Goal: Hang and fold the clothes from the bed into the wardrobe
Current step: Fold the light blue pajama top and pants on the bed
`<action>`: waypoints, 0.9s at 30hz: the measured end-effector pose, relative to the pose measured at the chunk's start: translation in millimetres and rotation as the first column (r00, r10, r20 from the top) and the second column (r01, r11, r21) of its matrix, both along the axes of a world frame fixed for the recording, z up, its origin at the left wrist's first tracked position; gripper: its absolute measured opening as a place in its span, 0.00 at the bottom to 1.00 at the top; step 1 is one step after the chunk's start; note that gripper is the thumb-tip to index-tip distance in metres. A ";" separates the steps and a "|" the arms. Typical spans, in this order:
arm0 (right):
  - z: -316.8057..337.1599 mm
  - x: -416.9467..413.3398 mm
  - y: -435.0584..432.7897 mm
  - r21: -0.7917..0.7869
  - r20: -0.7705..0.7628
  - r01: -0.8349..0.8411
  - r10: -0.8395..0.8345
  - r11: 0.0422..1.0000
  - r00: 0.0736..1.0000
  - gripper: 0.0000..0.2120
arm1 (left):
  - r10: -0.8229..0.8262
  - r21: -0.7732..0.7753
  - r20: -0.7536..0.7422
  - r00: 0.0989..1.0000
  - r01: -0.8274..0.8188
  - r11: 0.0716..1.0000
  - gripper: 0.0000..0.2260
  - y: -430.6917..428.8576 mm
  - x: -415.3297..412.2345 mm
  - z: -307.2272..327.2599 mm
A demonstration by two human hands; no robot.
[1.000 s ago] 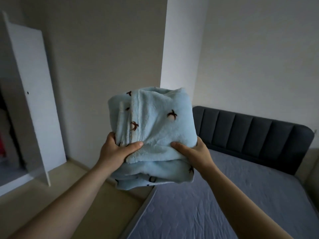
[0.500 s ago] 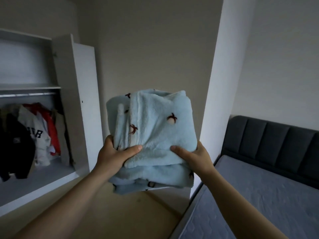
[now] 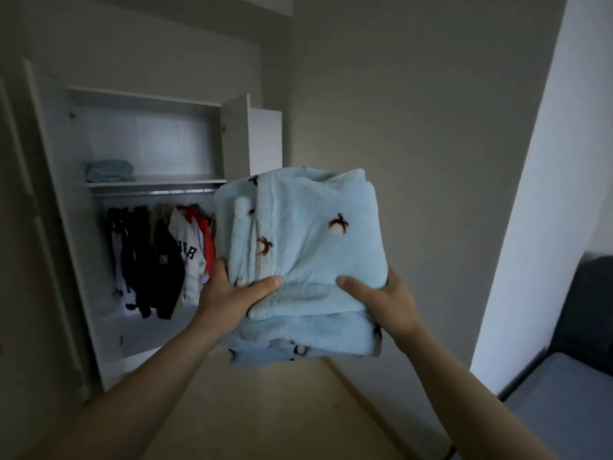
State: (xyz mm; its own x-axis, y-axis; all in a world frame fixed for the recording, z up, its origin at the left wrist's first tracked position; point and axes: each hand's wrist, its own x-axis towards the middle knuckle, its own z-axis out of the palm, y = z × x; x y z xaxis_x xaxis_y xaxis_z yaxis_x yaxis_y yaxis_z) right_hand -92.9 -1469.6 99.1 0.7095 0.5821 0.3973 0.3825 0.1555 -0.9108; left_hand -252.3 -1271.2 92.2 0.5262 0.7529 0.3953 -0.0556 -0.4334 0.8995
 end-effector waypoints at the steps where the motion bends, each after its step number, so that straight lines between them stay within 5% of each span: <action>1: 0.6 0.1 9.8 -0.002 0.009 -0.024 0.024 1.000 1.000 0.22 | 0.023 -0.001 0.003 1.000 -0.023 1.000 0.43 7.4 -2.9 -0.5; 9: 3.5 0.4 116.0 -0.023 0.042 -0.168 0.169 0.986 0.985 0.23 | 0.115 -0.004 0.011 0.993 -0.115 0.993 0.41 95.7 -28.7 -2.9; 27: 19.9 -1.0 396.6 -0.015 0.065 -0.164 0.165 0.986 0.984 0.23 | 0.132 -0.023 0.031 0.991 -0.131 0.991 0.41 366.2 -35.7 16.2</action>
State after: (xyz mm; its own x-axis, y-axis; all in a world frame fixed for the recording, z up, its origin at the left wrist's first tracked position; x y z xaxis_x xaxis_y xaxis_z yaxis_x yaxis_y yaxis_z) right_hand -93.9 -1073.0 119.0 0.5763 0.6929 0.4333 0.4112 0.2123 -0.8865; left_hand -288.0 -905.0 108.4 0.4089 0.8230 0.3943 -0.0290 -0.4202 0.9070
